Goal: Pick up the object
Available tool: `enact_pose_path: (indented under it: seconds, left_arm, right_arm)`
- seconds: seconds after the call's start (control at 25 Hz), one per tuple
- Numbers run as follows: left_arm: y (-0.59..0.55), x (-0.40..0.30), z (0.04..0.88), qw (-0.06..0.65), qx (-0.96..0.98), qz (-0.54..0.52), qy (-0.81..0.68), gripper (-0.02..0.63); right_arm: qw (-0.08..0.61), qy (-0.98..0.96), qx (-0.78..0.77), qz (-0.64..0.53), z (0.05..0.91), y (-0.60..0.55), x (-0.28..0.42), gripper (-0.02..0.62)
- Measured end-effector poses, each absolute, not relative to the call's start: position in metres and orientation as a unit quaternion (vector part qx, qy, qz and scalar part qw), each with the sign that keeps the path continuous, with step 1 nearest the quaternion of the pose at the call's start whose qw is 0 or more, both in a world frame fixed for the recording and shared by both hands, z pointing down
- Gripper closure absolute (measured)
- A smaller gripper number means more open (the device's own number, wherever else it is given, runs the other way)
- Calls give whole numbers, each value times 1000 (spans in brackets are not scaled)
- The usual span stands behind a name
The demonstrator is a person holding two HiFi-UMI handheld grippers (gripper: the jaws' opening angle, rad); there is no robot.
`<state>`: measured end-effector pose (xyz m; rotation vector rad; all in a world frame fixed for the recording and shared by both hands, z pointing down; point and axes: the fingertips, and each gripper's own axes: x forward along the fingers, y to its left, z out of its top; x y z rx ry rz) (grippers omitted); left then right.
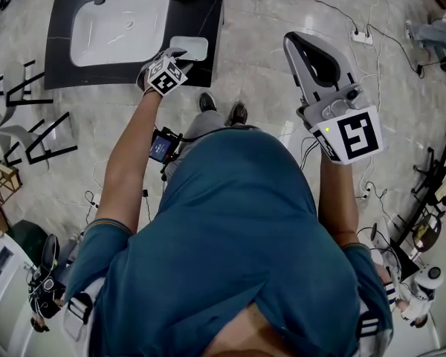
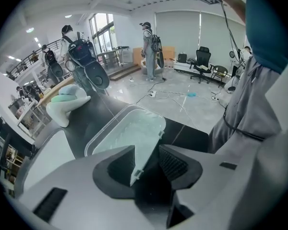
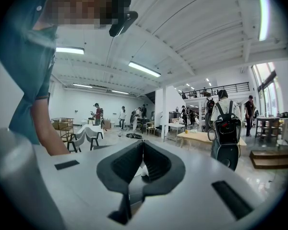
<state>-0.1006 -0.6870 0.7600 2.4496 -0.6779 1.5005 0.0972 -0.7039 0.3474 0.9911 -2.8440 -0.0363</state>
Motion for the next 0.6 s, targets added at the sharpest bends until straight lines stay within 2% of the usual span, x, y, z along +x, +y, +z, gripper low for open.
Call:
enact_pose_path:
  seconds: [0.6]
  left_arm:
    - [-680,-101,760,57,823,524,-211,569]
  right_arm:
    - [68,-942,329,-10,349,-705,93,580]
